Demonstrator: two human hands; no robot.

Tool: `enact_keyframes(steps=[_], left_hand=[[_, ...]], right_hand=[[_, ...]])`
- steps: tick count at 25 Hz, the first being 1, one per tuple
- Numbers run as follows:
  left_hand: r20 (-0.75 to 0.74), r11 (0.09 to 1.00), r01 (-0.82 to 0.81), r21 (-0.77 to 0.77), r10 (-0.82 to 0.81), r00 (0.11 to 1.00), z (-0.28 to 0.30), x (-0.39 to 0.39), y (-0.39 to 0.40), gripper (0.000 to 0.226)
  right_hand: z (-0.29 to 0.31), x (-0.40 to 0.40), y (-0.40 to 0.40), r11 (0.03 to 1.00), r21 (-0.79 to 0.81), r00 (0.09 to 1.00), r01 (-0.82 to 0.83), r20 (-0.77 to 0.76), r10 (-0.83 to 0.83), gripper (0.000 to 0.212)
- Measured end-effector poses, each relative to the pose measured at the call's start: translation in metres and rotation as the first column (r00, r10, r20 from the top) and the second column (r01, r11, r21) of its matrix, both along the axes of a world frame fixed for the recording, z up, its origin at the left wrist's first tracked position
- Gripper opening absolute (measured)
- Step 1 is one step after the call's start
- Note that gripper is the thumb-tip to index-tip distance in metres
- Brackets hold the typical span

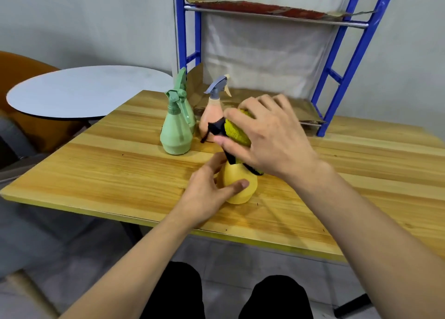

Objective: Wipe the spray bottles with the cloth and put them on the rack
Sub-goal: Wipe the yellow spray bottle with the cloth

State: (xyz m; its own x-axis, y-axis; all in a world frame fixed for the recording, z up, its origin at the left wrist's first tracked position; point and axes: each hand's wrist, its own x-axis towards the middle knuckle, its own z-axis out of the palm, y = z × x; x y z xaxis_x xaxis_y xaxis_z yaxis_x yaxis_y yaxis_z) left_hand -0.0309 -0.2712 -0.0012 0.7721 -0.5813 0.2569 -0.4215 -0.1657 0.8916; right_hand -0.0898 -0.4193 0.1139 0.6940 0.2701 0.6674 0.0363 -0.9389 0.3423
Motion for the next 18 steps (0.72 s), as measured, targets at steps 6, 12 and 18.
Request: enact_keyframes(steps=[6, 12, 18], left_hand=[[0.018, 0.998, -0.044, -0.040, 0.045, 0.999, -0.012, 0.001, -0.004, 0.076], [0.025, 0.998, -0.024, -0.064, 0.026, 0.999, -0.014, 0.004, -0.004, 0.078], [0.013, 0.997, -0.004, -0.074, 0.005, 1.000, -0.018, 0.009, -0.008, 0.076]], right_hand=[[-0.006, 0.021, 0.002, 0.999, -0.038, 1.000, 0.016, 0.023, -0.015, 0.052], [0.008, 0.022, 0.019, 0.866, 0.464, 0.980, 0.185, -0.024, -0.196, 0.058], [0.001, 0.013, 0.007, 0.963, 0.247, 0.977, 0.107, 0.152, -0.147, 0.058]])
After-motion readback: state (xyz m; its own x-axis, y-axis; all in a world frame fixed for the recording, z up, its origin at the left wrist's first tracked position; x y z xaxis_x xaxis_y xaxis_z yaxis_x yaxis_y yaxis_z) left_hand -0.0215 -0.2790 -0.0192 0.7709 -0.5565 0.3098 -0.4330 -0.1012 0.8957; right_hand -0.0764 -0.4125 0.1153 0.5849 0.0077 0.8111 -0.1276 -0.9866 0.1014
